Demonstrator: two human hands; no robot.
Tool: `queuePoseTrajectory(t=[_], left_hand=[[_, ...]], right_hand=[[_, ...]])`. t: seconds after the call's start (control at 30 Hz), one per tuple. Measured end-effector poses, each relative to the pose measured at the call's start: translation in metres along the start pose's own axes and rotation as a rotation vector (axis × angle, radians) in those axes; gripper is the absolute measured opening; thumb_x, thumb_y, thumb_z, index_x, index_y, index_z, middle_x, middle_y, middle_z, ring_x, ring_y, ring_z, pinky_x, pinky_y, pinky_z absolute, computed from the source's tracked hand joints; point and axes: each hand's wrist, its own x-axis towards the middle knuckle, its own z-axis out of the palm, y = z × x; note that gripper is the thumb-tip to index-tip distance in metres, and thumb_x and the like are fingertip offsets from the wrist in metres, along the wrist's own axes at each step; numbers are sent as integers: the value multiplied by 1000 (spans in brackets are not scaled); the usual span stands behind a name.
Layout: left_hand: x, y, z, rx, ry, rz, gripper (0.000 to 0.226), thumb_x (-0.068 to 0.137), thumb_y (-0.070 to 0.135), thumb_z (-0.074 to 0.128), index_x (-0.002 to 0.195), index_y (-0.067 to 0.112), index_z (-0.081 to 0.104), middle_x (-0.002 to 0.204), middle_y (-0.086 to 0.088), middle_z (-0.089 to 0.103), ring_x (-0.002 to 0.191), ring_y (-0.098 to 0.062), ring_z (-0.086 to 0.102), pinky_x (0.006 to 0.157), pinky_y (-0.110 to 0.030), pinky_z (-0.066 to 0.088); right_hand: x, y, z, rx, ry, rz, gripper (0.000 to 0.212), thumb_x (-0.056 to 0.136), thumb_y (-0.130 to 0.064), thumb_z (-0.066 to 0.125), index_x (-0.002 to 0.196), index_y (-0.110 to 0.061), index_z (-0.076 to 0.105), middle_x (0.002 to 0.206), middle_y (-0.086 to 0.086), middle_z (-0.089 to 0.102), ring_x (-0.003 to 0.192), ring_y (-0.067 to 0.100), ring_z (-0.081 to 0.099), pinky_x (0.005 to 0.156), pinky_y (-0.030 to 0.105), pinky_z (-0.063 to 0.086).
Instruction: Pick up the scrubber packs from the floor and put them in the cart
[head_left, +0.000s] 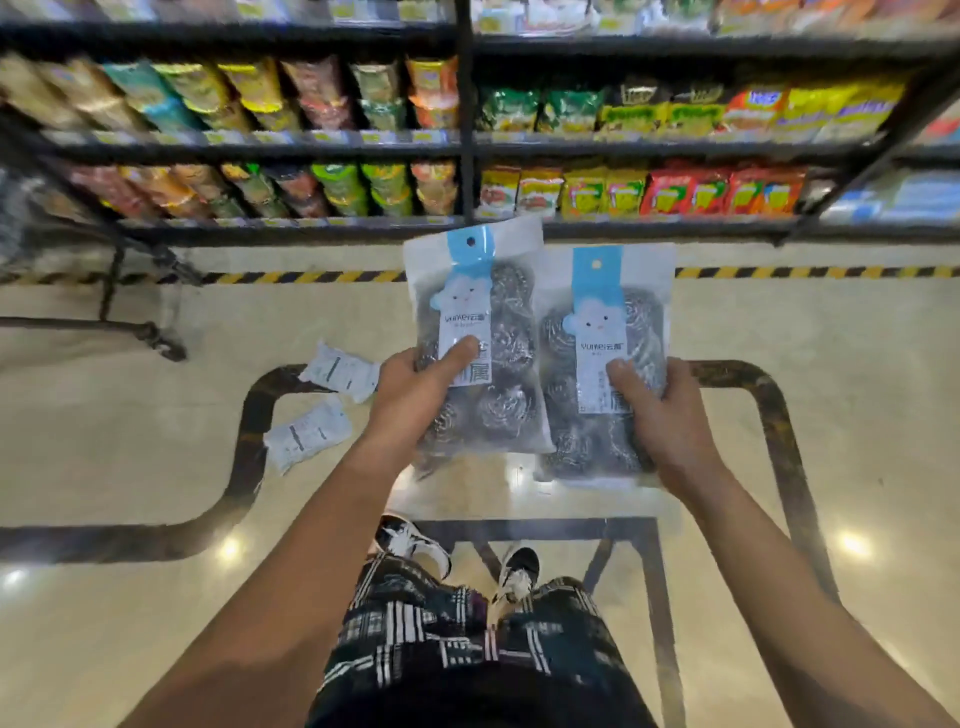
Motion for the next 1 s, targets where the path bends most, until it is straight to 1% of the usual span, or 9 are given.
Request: queuePoseTrajectory(t=[0.1, 0.17, 0.33, 0.47, 0.57, 0.63, 0.73, 0.9, 1.0], left_hand=[[-53, 16, -66, -25, 136, 51, 39, 88, 50, 75, 106, 16, 78, 90, 5, 81, 85, -13, 78, 85, -37, 62], [-85, 13, -121, -64, 251, 51, 43, 93, 55, 66, 98, 14, 79, 86, 3, 81, 83, -11, 77, 81, -31, 60], [-134, -25, -275, -290, 523, 7, 36, 94, 48, 66, 96, 15, 80, 90, 3, 81, 89, -20, 76, 94, -41, 56], [-163, -62, -391, -333, 709, 10, 40, 94, 55, 64, 90, 18, 78, 82, 9, 80, 85, -14, 76, 86, -35, 59], [-181, -85, -476, -352, 814, 11, 51, 93, 56, 64, 94, 6, 76, 88, -2, 80, 82, -23, 76, 81, -40, 59], [-191, -95, -530, -346, 879, 37, 49, 98, 49, 62, 90, 1, 73, 82, -9, 77, 75, -27, 73, 69, -35, 53], [-198, -104, -605, -316, 938, 25, 50, 98, 50, 61, 89, 1, 70, 79, -8, 74, 70, -23, 67, 63, -33, 46], [-185, -101, -711, -303, 989, 1, 38, 97, 52, 62, 94, 15, 69, 81, 2, 72, 68, -12, 67, 59, -31, 49], [-160, -87, -761, -328, 1000, -13, 29, 99, 43, 63, 98, 13, 64, 86, 1, 70, 71, -10, 66, 57, -28, 45]], right_hand=[[-40, -57, 36, -85, -114, -112, 40, 93, -48, 70, 118, -20, 55, 101, -13, 65, 89, 7, 66, 70, 30, 52], [-70, -86, 77, -98, -210, -148, 38, 93, -46, 71, 116, -18, 58, 100, -9, 69, 89, 12, 70, 73, 34, 56], [-137, -140, 220, -115, -509, -178, 38, 92, -44, 72, 117, -16, 66, 103, 1, 79, 88, 19, 77, 79, 41, 61], [-189, -165, 341, -228, -676, -277, 31, 95, -42, 71, 115, -19, 66, 103, 0, 77, 84, 10, 76, 74, 35, 61], [-231, -187, 436, -287, -750, -340, 22, 97, -37, 68, 112, -21, 65, 102, -1, 75, 74, 0, 72, 63, 25, 56], [-263, -200, 494, -289, -804, -300, 27, 94, -42, 68, 112, -22, 65, 103, 1, 76, 81, 11, 75, 72, 38, 61], [-302, -215, 568, -280, -852, -273, 42, 83, -57, 71, 113, -26, 66, 106, 2, 77, 93, 24, 77, 84, 56, 61], [-331, -234, 664, -265, -894, -270, 27, 99, -38, 65, 119, -19, 64, 109, 4, 74, 92, 20, 74, 71, 36, 58], [-329, -247, 716, -250, -880, -240, 26, 99, -39, 65, 117, -20, 63, 107, 5, 74, 91, 24, 75, 74, 40, 59]])
